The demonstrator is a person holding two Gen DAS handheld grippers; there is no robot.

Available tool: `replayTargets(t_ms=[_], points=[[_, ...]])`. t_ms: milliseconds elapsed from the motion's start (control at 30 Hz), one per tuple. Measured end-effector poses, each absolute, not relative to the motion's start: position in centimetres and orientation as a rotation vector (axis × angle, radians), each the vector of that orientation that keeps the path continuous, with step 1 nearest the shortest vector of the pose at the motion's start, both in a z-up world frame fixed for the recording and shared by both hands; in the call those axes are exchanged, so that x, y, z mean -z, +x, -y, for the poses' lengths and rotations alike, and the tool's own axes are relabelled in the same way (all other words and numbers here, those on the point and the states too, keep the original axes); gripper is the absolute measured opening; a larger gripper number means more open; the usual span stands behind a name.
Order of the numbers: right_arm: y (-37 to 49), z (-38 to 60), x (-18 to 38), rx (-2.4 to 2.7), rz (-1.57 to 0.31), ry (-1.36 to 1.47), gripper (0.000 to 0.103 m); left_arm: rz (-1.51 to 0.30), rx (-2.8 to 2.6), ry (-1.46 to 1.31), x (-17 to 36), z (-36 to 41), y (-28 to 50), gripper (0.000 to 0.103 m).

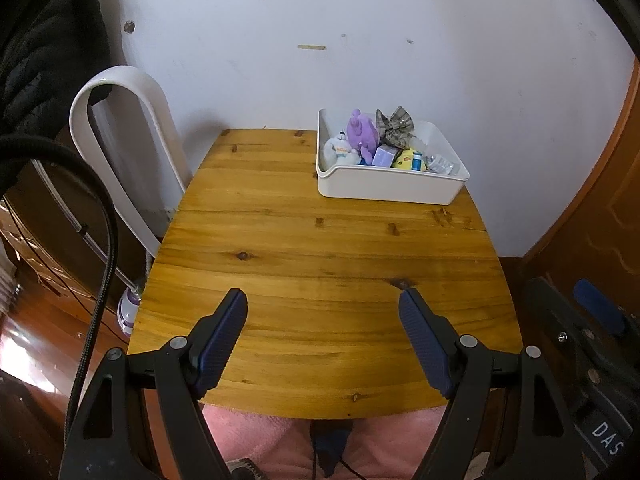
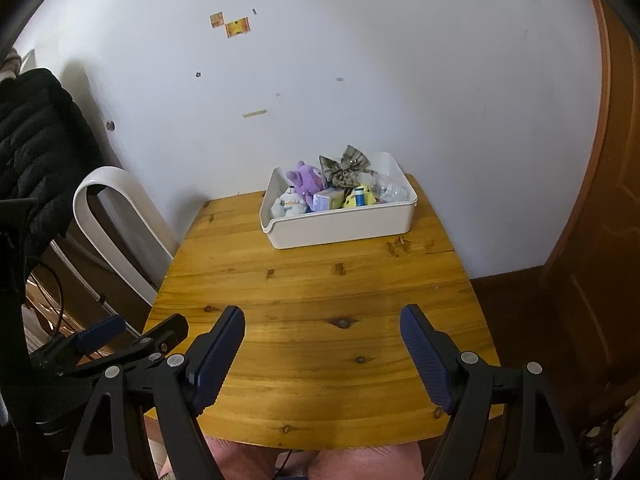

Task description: Organize objects

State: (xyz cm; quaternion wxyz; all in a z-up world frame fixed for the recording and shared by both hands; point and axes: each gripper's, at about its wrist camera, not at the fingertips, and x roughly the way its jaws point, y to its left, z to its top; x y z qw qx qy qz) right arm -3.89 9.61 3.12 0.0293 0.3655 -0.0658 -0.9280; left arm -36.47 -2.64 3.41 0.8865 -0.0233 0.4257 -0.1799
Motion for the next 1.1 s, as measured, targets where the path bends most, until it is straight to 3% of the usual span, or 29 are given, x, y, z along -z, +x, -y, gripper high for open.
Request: replayTargets(t_ms=[1100], points=[[-8.2,-9.8,-0.1,2.842,0.214,1.249,0.081,-0.920,0.310,-0.008,-0.9,3.4,-32.9,0.082]])
